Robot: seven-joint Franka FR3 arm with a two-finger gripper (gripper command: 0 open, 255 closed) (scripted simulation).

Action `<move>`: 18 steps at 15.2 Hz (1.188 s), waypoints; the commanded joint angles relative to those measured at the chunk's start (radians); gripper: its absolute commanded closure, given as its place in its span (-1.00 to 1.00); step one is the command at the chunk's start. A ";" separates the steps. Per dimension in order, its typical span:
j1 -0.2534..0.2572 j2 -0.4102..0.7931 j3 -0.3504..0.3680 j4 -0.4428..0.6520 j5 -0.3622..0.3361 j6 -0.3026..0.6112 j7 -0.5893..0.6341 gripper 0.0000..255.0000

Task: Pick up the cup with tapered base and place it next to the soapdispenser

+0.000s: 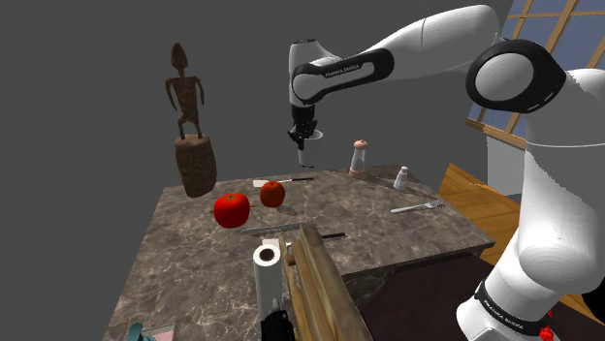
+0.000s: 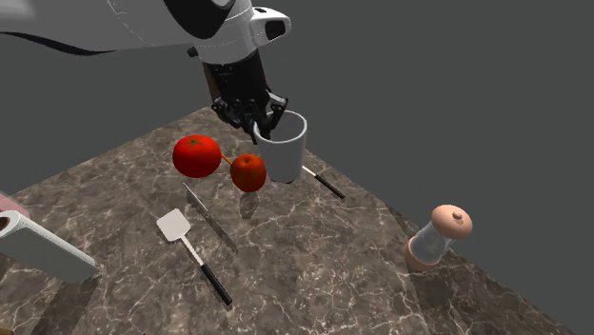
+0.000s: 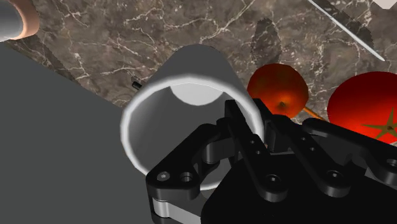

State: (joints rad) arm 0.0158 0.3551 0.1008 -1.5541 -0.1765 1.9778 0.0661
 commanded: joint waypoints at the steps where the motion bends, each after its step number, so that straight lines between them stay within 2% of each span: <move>1: 0.001 -0.004 0.001 0.022 0.002 -0.026 -0.003 1.00; 15: 0.007 -0.006 0.004 0.207 0.010 -0.211 -0.027 1.00; 18: 0.032 -0.039 0.016 0.165 0.006 -0.207 0.012 1.00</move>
State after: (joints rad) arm 0.0389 0.3319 0.1123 -1.3677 -0.1693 1.7662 0.0637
